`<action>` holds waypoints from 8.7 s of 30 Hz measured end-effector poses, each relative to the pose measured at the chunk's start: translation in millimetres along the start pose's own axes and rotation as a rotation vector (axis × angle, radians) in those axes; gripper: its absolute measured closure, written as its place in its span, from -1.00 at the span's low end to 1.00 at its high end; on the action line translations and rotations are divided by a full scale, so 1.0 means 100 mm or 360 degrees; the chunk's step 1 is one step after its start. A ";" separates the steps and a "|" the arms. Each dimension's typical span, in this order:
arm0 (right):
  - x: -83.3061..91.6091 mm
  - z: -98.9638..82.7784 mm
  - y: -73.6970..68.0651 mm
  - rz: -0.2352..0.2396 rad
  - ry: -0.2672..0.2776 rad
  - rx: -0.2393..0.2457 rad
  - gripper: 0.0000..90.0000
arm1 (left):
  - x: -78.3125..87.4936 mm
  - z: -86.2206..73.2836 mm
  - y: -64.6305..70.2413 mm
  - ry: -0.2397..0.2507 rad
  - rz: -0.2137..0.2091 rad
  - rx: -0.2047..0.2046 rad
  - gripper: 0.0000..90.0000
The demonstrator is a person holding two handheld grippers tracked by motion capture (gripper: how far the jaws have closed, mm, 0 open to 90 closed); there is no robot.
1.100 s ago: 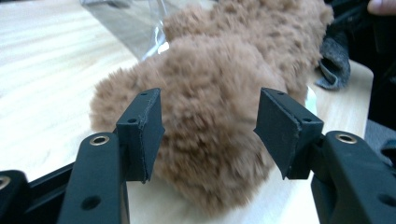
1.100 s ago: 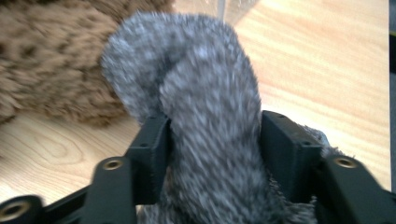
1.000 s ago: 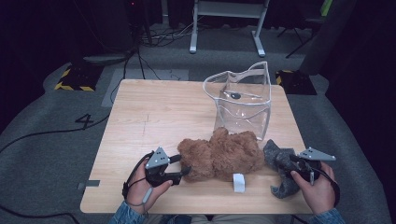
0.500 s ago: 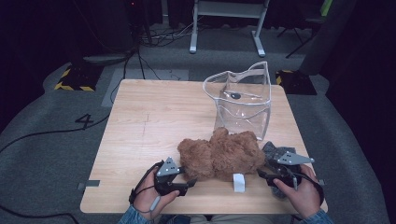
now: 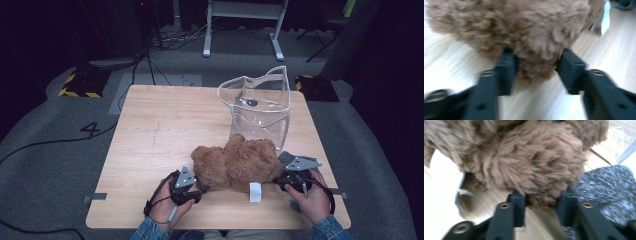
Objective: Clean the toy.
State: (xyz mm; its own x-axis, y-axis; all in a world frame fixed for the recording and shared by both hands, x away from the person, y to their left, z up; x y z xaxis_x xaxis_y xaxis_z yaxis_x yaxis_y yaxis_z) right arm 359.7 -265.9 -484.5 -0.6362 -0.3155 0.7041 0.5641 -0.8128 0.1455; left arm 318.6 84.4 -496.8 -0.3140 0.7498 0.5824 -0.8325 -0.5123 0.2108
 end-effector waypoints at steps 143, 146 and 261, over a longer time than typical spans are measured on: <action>0.38 1.05 -1.44 0.0400 0.0407 0.0451 0.64 | 0.15 0.21 0.19 0.0048 -0.0184 -0.0054 0.57; 0.28 1.05 -1.50 0.0433 0.0352 0.0471 0.64 | 0.15 0.21 0.19 0.0043 -0.0180 -0.0079 0.57; 0.71 0.50 -0.35 0.0008 0.0333 0.0180 0.57 | 0.19 0.15 0.03 0.0157 -0.0151 0.0024 0.59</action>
State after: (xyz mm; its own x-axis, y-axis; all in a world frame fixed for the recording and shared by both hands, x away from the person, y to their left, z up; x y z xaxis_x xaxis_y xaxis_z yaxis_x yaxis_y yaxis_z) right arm 320.4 -235.3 -404.8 -0.7221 -0.4234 0.5471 0.6151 -0.7549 0.2276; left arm 317.4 90.7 -473.7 -0.2780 0.8325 0.4792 -0.8539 -0.4427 0.2737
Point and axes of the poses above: each handheld gripper's, and its own axes: x roughly backward along the jaws, z roughly out of its top, y roughly to its right, the point moved 3 cm from there along -x, roughly forward along the jaws, and after that the axes turned 10 degrees about -z, right-handed, at the moved point
